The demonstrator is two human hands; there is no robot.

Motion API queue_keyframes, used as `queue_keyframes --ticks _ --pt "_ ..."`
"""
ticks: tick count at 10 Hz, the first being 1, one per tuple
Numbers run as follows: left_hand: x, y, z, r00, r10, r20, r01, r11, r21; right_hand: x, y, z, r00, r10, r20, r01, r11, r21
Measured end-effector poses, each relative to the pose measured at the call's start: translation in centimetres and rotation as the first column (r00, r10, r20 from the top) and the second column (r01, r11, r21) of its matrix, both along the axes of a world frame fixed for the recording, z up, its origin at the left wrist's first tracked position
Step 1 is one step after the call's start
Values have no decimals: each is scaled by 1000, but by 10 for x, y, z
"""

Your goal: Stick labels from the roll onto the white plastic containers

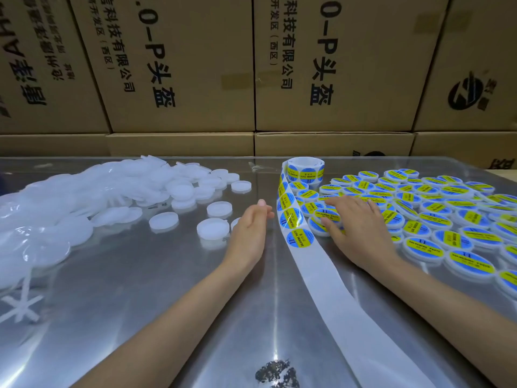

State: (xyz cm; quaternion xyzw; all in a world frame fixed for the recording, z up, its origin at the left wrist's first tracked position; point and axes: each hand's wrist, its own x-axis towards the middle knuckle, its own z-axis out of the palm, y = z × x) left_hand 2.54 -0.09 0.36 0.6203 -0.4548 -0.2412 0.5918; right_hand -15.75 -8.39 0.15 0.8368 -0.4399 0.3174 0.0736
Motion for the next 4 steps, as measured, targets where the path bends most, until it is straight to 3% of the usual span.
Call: queue_keyframes --ticks 1,2,3,4 --pt "-1 0 -2 1000 -2 23 3 1000 -8 -5 5 4 995 32 96 -29 999 -27" --pt "1 0 -2 998 14 57 -13 1000 -6 -6 20 18 905 113 410 -150 987 57" --pt "3 1 -2 997 10 77 -10 1000 -7 -15 43 57 596 270 756 -466 883 52" --pt "3 2 0 999 -1 47 1 1000 -15 -57 76 108 304 458 835 -687 713 -141"
